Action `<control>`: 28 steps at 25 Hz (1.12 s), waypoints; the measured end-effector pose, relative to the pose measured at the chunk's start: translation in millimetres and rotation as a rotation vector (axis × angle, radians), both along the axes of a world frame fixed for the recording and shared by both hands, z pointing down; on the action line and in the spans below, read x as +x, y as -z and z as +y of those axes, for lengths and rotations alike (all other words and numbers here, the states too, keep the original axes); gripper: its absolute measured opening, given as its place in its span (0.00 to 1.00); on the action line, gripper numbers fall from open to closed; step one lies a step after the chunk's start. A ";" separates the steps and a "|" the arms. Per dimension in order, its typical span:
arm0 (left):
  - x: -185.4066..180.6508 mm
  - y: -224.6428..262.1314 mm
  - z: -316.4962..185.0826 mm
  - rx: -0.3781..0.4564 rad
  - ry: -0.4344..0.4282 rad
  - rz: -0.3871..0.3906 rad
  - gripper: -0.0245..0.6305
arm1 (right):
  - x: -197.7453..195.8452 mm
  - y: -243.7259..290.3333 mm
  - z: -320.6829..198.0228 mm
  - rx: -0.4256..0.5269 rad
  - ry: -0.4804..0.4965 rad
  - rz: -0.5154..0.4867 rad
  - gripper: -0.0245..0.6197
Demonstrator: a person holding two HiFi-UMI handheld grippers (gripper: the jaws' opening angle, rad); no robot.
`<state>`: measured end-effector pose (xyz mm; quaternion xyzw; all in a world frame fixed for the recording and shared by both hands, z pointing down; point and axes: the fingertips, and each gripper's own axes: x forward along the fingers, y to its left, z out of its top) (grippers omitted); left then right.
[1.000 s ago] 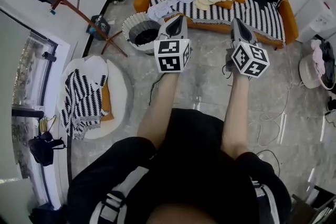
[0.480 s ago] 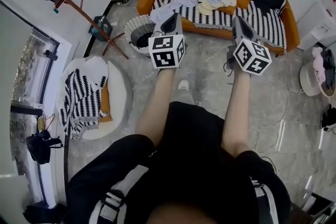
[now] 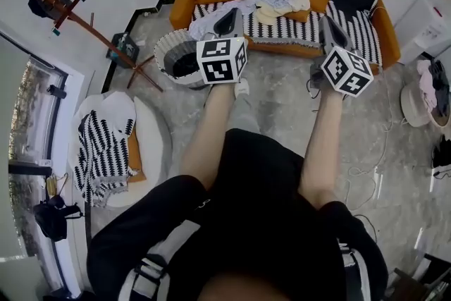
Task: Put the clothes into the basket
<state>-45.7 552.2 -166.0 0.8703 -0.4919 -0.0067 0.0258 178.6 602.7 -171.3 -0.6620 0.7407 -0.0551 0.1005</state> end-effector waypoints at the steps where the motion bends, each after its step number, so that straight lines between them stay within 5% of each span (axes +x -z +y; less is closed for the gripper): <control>1: 2.4 -7.2 -14.7 -0.006 -0.006 -0.004 0.05 | 4.6 -5.3 -12.4 0.000 -0.009 -0.007 0.06; 12: 8.6 -58.6 -247.4 -0.169 0.030 0.049 0.05 | 4.8 -37.3 -227.7 -0.117 0.029 0.045 0.06; 20: -25.0 -104.9 -430.6 -0.319 0.121 0.040 0.05 | -19.1 -64.5 -422.1 -0.219 0.086 0.031 0.06; 28: -43.7 -150.5 -536.3 -0.425 0.146 0.028 0.05 | -34.7 -104.7 -533.3 -0.316 0.103 0.005 0.06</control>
